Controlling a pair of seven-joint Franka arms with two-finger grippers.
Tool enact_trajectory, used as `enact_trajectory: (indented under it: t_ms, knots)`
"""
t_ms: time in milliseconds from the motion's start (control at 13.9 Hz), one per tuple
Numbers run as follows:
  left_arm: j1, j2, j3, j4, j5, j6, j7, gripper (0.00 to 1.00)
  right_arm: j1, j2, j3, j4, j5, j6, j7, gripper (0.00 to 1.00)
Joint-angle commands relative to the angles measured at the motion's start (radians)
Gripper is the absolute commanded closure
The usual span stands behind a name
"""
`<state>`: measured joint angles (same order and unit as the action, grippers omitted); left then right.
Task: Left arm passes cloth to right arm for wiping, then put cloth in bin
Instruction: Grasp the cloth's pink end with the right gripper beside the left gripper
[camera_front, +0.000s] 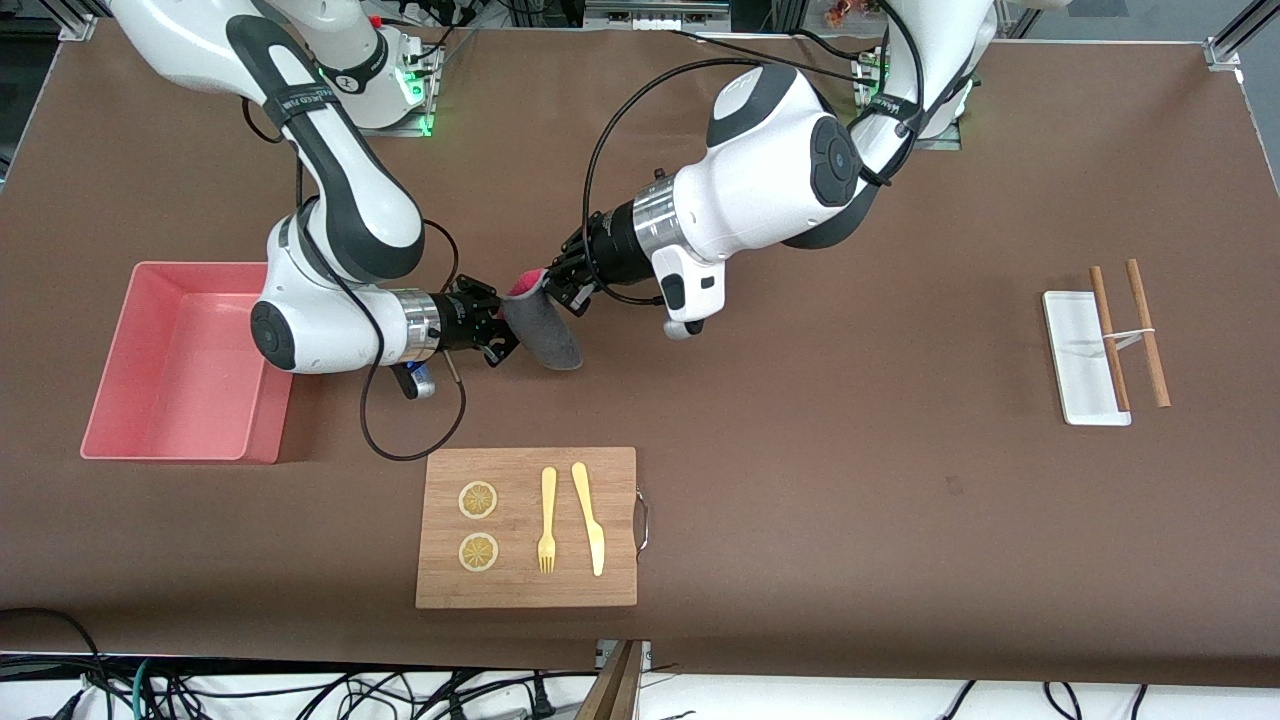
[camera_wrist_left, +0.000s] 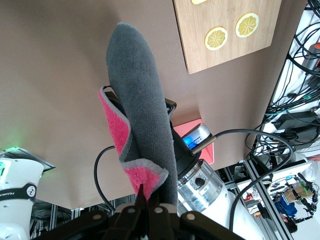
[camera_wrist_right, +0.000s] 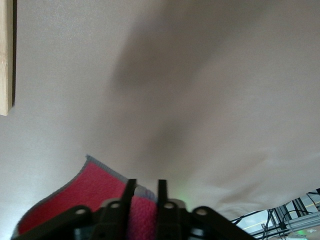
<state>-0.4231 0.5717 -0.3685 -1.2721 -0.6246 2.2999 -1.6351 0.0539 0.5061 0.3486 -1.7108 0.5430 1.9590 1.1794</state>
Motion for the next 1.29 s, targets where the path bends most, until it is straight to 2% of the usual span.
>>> enact_trajectory:
  t_ms: [0, 432, 504, 576, 791, 1079, 1223]
  knots:
    - [-0.002, 0.011, 0.002, 0.027, -0.023, 0.001, -0.005, 1.00, -0.006, -0.015, 0.003, -0.001, 0.021, -0.014, 0.022, 1.00]
    - [0.013, 0.007, 0.002, 0.027, -0.024, -0.004, -0.006, 1.00, -0.012, -0.014, -0.003, 0.014, 0.018, -0.014, 0.000, 1.00]
    - [0.017, 0.005, 0.002, 0.027, -0.024, -0.005, -0.008, 0.39, -0.014, -0.014, -0.008, 0.014, 0.014, -0.014, -0.004, 1.00]
    - [0.018, 0.005, 0.005, 0.027, -0.008, -0.005, -0.003, 0.00, -0.014, -0.014, -0.008, 0.014, 0.012, -0.014, -0.021, 1.00]
    - [0.053, -0.019, 0.006, 0.024, -0.004, -0.022, -0.002, 0.00, -0.012, -0.014, -0.007, 0.016, 0.012, -0.014, -0.030, 1.00]
    - [0.116, -0.053, 0.008, 0.025, 0.002, -0.111, 0.000, 0.00, -0.008, -0.014, -0.002, 0.014, -0.003, -0.017, -0.033, 1.00]
    - [0.142, -0.064, 0.005, 0.028, 0.087, -0.184, 0.004, 0.00, 0.003, -0.014, 0.000, 0.014, -0.017, -0.034, -0.037, 1.00]
